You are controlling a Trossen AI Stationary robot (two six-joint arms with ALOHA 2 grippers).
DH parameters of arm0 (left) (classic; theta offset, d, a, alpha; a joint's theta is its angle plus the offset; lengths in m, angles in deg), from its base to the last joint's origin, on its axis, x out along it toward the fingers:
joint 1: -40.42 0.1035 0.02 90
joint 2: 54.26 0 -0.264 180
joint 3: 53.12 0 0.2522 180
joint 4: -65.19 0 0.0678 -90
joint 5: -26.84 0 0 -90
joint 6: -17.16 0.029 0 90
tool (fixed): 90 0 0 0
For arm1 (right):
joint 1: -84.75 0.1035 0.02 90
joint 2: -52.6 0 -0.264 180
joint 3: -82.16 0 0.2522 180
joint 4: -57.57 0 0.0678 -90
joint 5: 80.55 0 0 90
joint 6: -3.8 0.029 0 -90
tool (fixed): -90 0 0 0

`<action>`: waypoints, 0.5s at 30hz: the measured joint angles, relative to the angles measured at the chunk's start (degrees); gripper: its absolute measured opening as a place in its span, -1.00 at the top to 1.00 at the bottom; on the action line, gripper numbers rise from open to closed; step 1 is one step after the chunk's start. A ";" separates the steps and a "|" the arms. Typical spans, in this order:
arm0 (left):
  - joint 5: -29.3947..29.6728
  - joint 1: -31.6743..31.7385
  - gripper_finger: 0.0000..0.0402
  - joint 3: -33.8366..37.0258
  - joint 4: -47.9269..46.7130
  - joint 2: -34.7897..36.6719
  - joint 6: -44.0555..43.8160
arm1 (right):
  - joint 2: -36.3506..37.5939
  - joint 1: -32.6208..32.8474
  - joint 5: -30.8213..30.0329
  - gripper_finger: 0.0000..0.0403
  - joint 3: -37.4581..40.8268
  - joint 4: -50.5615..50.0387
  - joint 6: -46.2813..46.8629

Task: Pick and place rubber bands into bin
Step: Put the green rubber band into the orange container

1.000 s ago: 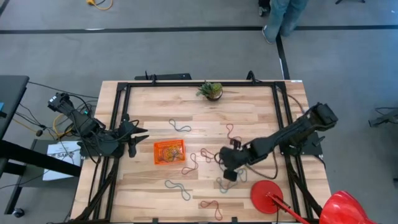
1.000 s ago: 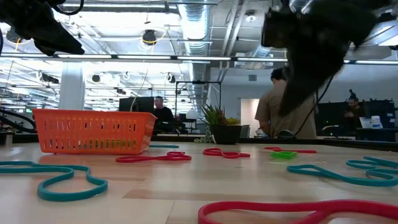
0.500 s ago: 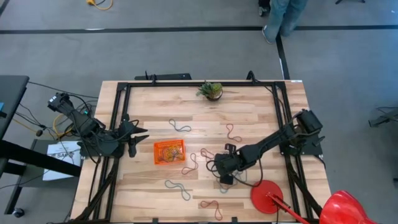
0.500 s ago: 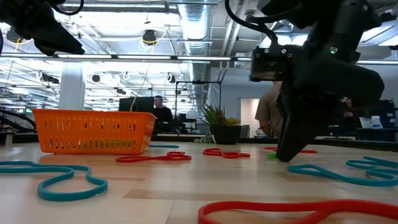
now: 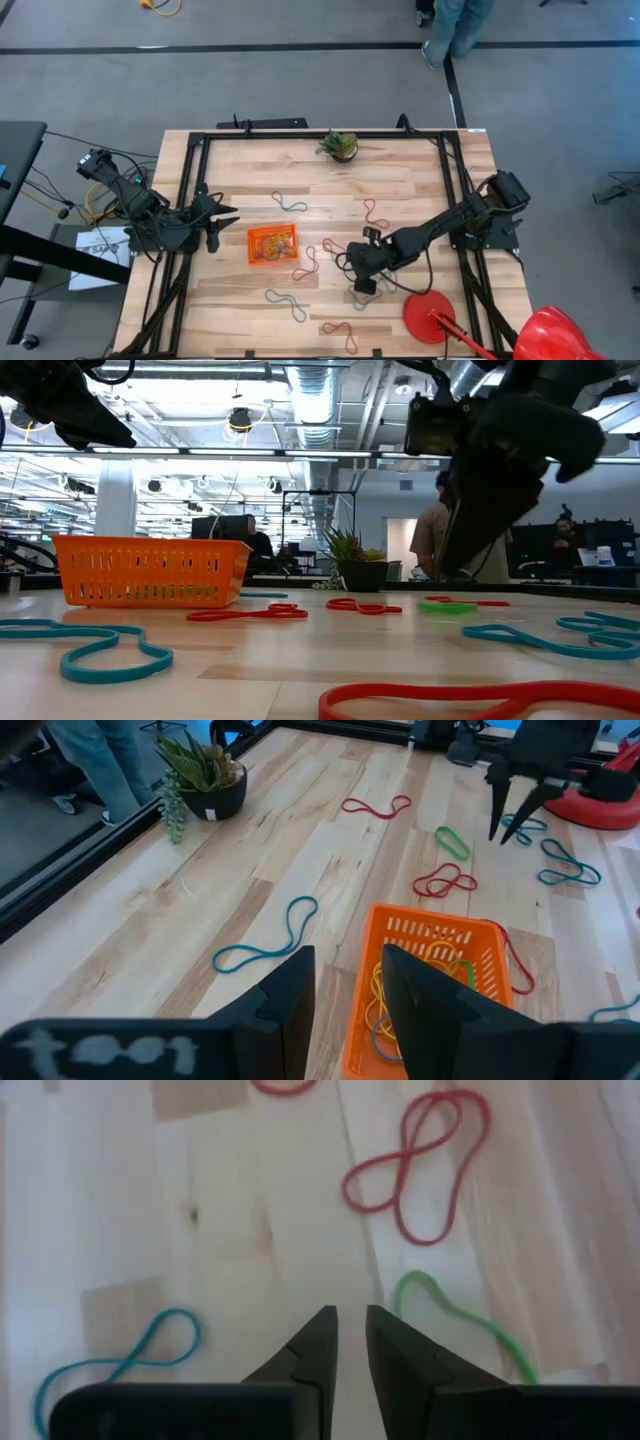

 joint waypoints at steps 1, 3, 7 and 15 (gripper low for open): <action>0.00 0.02 0.47 0.00 -0.02 -0.02 0.00 | 0.23 -0.06 -0.10 0.75 -0.02 -0.02 -0.01; 0.00 0.02 0.47 0.00 0.00 -0.01 0.00 | 0.17 -0.38 -0.60 0.75 -0.02 -0.60 0.00; 0.00 0.02 0.47 0.00 -0.02 0.00 0.00 | -2.20 -1.24 -0.68 0.75 -0.06 -1.15 -0.01; 0.00 0.01 0.47 0.00 -0.04 -0.01 0.00 | -6.94 -2.25 -0.04 0.76 -0.37 -0.64 0.01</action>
